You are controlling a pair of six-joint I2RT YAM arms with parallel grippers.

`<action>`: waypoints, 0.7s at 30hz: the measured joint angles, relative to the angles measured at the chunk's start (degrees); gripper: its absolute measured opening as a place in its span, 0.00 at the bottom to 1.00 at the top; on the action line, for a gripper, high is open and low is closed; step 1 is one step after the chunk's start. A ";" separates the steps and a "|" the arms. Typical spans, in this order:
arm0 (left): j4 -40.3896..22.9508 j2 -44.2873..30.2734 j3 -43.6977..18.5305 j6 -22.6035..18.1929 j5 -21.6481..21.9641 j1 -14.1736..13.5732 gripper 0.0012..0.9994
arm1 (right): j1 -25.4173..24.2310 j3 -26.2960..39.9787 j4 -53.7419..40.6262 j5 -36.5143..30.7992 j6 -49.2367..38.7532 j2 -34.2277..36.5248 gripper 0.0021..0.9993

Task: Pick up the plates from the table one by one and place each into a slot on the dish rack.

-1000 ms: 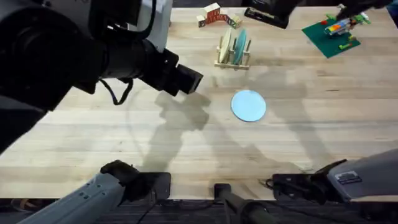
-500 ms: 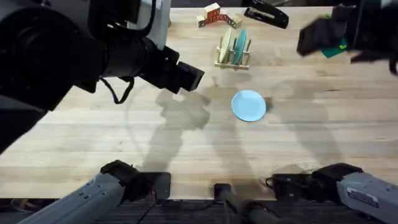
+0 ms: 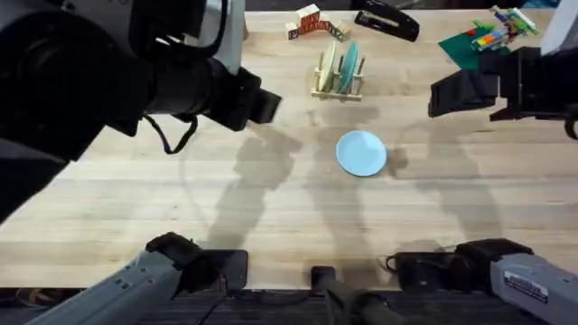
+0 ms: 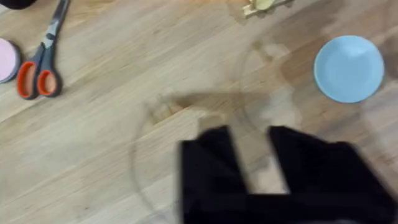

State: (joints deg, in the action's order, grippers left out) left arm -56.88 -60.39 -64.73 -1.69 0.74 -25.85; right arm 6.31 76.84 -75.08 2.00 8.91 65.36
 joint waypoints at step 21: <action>17.68 -0.05 7.05 14.55 -37.26 6.38 0.04 | 0.00 0.00 0.01 0.63 -0.46 0.00 1.00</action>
State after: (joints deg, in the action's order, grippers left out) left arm -39.21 -60.45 -57.67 12.86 -36.53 -19.46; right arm 6.31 76.84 -75.07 2.63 8.45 65.36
